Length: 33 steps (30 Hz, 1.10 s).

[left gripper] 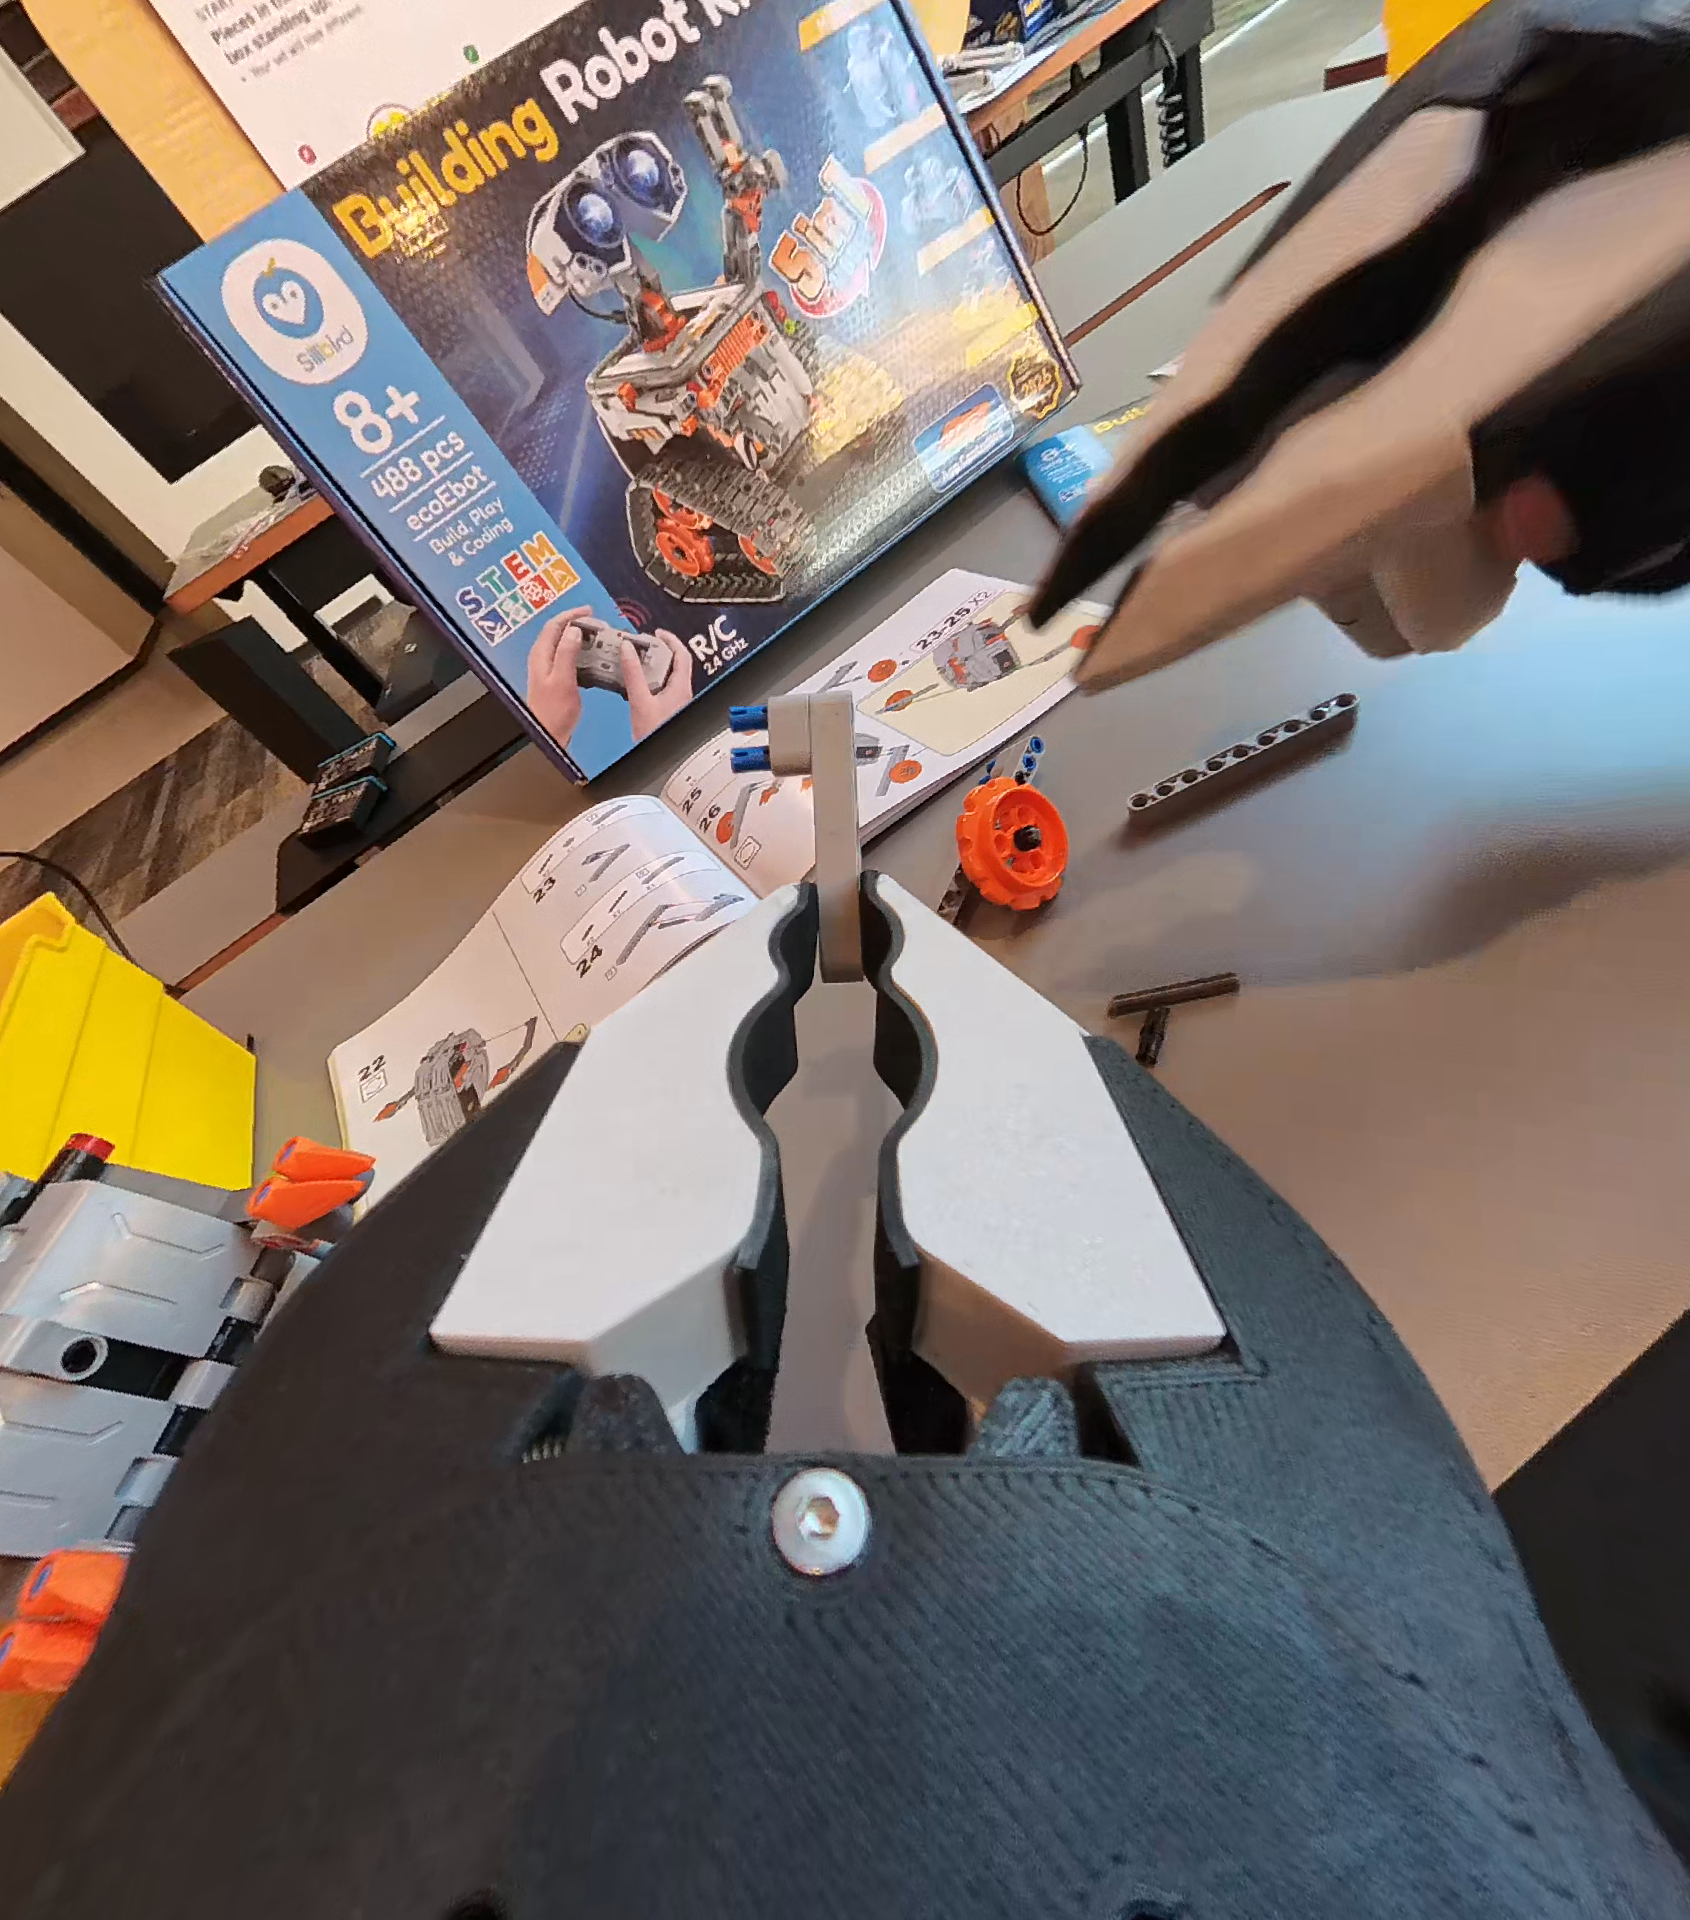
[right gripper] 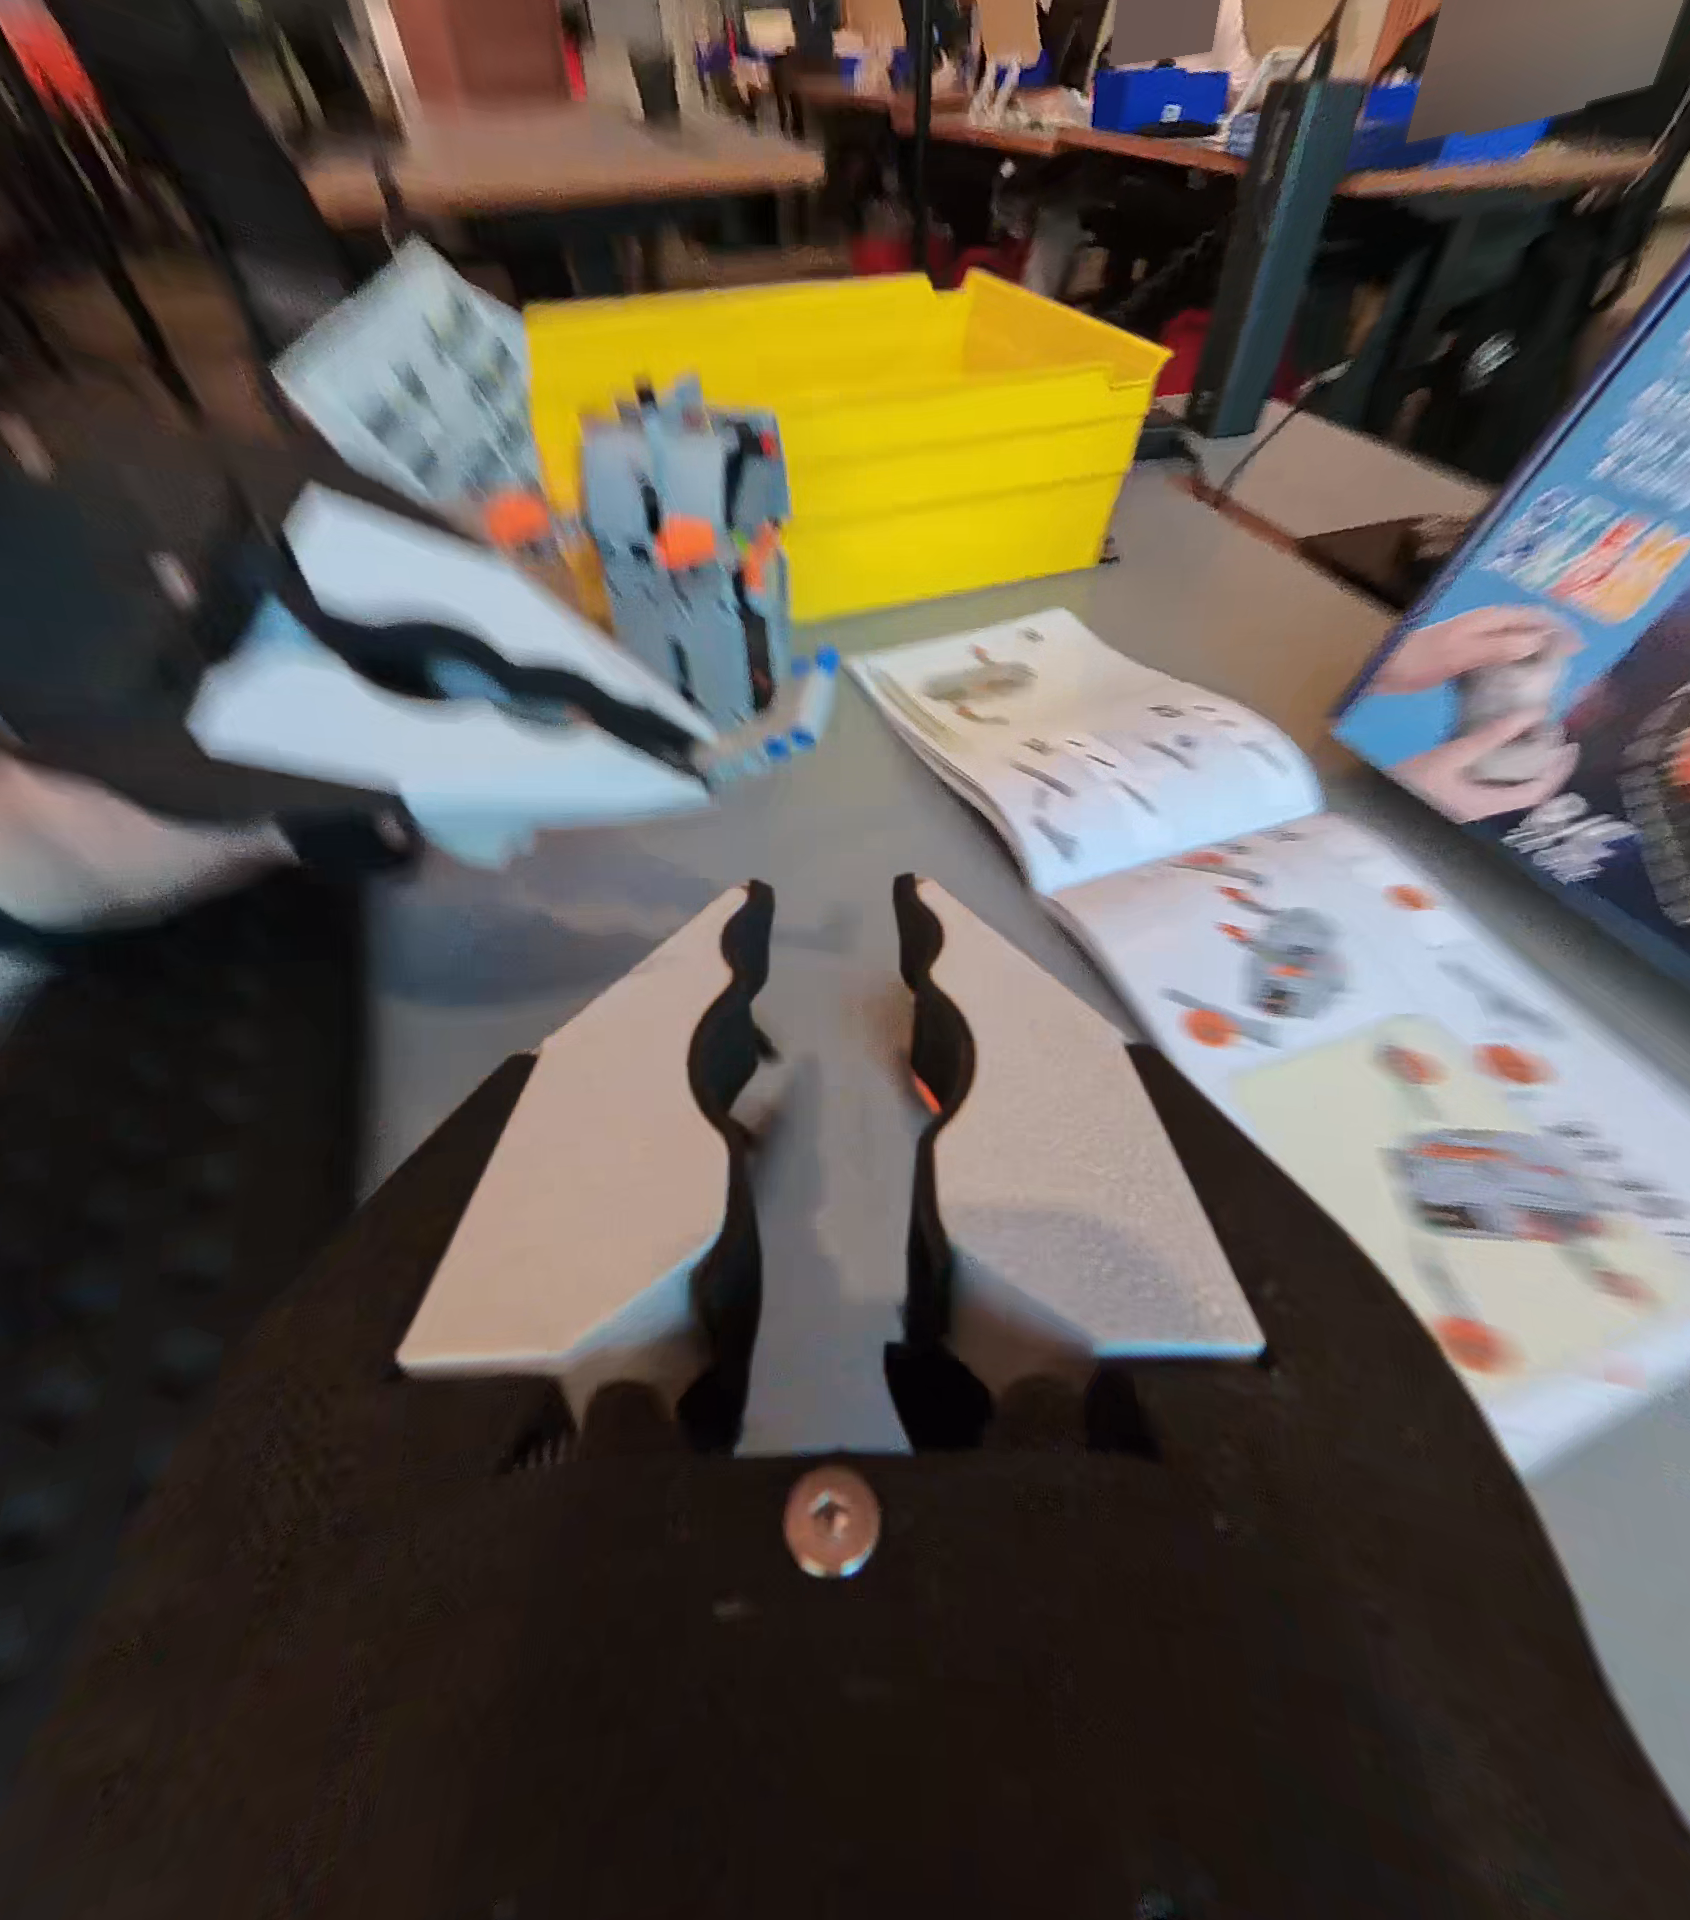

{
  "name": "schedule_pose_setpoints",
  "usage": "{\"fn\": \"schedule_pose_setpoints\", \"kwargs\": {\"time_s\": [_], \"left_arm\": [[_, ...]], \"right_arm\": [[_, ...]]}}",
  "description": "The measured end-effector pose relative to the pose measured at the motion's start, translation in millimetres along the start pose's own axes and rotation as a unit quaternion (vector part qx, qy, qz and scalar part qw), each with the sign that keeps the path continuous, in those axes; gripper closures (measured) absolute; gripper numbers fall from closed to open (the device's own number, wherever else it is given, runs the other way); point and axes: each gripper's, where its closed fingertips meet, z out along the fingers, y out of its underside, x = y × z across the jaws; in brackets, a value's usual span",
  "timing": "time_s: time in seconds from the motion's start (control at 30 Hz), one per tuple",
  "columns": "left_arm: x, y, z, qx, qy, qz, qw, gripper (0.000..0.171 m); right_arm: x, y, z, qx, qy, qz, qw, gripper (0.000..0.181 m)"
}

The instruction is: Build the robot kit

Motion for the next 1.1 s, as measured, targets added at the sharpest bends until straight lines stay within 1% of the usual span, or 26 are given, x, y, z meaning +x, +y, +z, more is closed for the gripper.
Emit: {"fn": "schedule_pose_setpoints", "kwargs": {"time_s": [0.03,0.1,0.17,0.27,0.3,0.33,0.53,0.57,0.63,0.67,0.77,0.83,0.87,1.0,1.03,1.07,1.1], "left_arm": [[1,0,0,-0.001,0.003,0.002,1.000,0.165],[5,1,1,-0.004,0.010,0.008,1.000,0.165],[10,0,1,-0.002,0.019,0.019,1.000,0.165],[15,-3,0,0.005,0.023,0.034,0.999,0.165],[17,-3,-1,0.005,0.026,0.038,0.999,0.165],[19,-3,-1,0.005,0.030,0.041,0.999,0.165],[24,-5,-2,0.016,0.040,0.049,0.998,0.165],[24,-4,-2,0.013,0.037,0.052,0.998,0.164],[22,-3,-2,0.008,0.027,0.060,0.998,0.150],[23,-4,-2,0.010,0.025,0.064,0.998,0.149],[30,-5,-3,0.008,0.029,0.087,0.996,0.161],[33,-2,-1,-0.002,0.030,0.104,0.994,0.162],[34,0,0,-0.005,0.032,0.110,0.993,0.165],[32,1,1,-0.014,0.016,0.133,0.991,0.165],[30,3,1,-0.023,0.012,0.129,0.991,0.165],[24,8,1,-0.040,0.005,0.124,0.991,0.165],[15,16,1,-0.065,-0.007,0.115,0.991,0.165]], "right_arm": [[-4,-8,3,0.018,-0.018,0.056,0.998,0.156],[-7,-17,10,0.044,-0.033,0.136,0.989,0.152],[-6,-15,18,0.037,-0.037,0.189,0.981,0.150],[-12,-9,25,0.029,-0.060,0.239,0.969,0.149],[-15,-7,26,0.025,-0.072,0.247,0.966,0.157],[-19,-6,25,0.022,-0.088,0.249,0.964,0.172],[-21,-6,20,0.032,-0.129,0.308,0.942,0.175],[-20,-5,19,0.033,-0.132,0.315,0.939,0.175],[-18,-5,16,0.040,-0.138,0.330,0.933,0.175],[-18,-5,14,0.043,-0.144,0.338,0.929,0.175],[-18,-3,10,0.041,-0.162,0.356,0.919,0.175],[-19,1,10,0.031,-0.165,0.354,0.920,0.175],[-20,2,11,0.027,-0.167,0.353,0.920,0.175],[-21,2,11,0.025,-0.170,0.345,0.923,0.175],[-21,2,10,0.021,-0.167,0.333,0.928,0.170],[-17,-1,7,0.020,-0.157,0.316,0.935,0.157],[-10,-8,0,0.028,-0.141,0.290,0.946,0.151]]}}
